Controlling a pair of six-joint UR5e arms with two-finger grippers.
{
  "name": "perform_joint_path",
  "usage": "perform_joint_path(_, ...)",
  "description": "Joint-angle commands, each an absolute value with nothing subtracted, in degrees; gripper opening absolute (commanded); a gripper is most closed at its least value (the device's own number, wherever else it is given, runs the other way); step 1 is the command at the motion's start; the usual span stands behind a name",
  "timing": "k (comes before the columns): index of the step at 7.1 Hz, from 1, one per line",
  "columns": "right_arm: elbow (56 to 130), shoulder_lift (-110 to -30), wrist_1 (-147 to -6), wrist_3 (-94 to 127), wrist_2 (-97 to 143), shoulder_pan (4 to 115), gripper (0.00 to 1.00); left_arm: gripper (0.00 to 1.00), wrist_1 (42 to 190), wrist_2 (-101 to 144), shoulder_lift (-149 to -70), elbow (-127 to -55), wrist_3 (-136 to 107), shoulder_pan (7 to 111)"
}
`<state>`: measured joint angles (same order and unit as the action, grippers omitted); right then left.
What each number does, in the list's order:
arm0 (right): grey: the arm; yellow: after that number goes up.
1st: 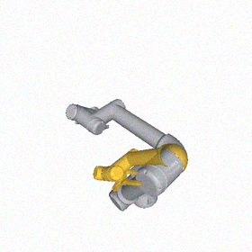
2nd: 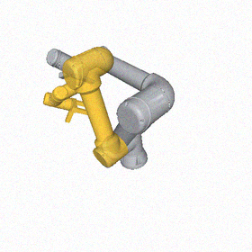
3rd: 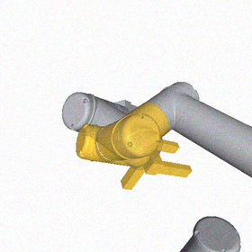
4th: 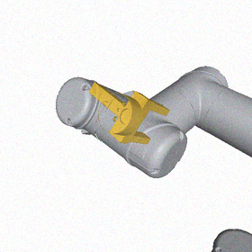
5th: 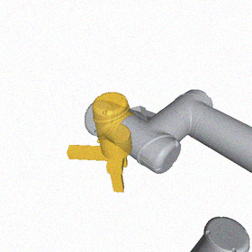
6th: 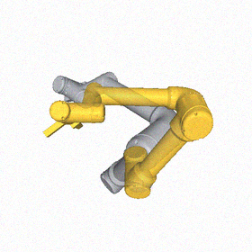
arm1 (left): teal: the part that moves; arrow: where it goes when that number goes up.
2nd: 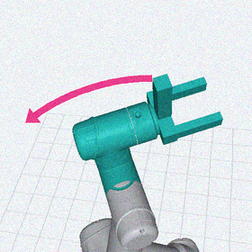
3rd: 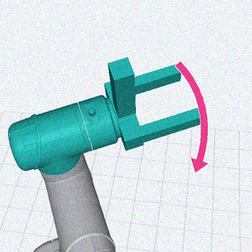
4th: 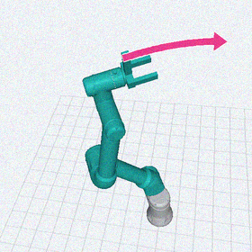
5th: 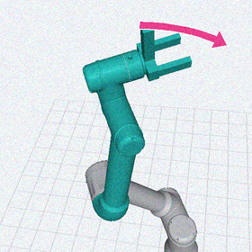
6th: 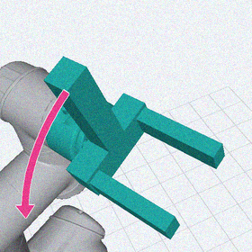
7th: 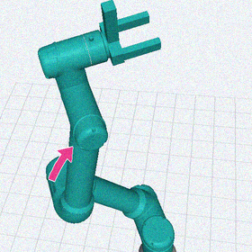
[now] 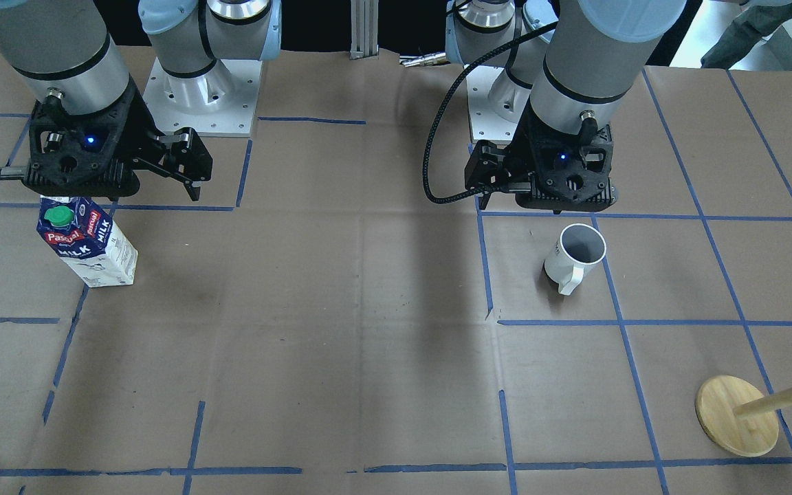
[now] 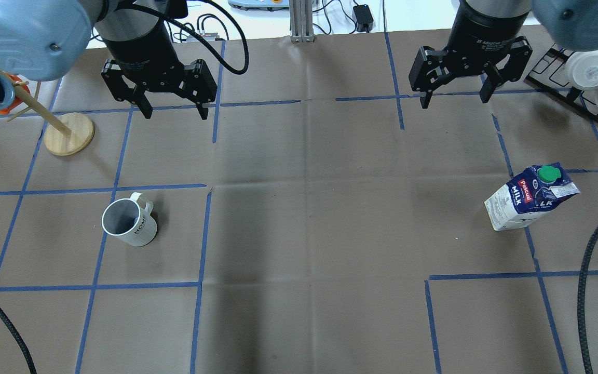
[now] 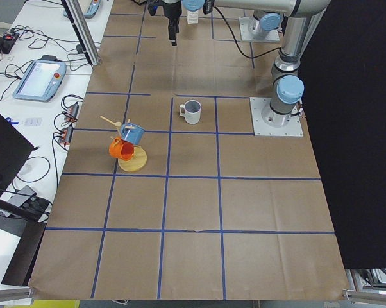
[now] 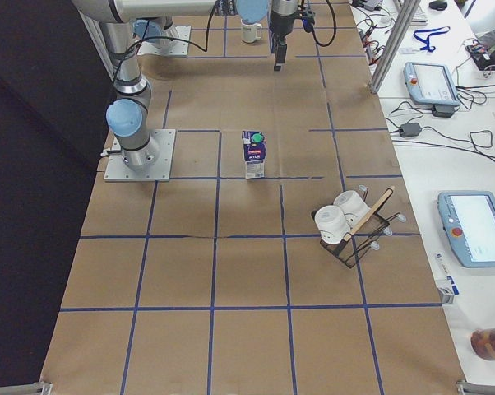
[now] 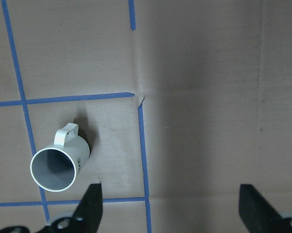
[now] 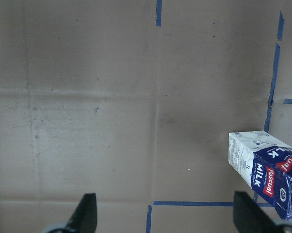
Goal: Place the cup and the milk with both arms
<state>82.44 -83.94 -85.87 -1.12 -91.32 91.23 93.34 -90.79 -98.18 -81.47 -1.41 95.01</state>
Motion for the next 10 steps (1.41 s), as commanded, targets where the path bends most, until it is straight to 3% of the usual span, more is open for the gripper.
perform_joint_path(1, 82.4, -83.9, -85.9, -1.1, -91.3, 91.2, 1.00, 1.00, 93.4, -90.8, -98.2, -81.5, -1.4, 95.0)
perform_joint_path(10, 82.4, -84.0, -86.0, -1.9, -91.6, 90.4, 1.00, 1.00, 93.4, -91.1, -97.3, -80.7, -2.0, 94.9)
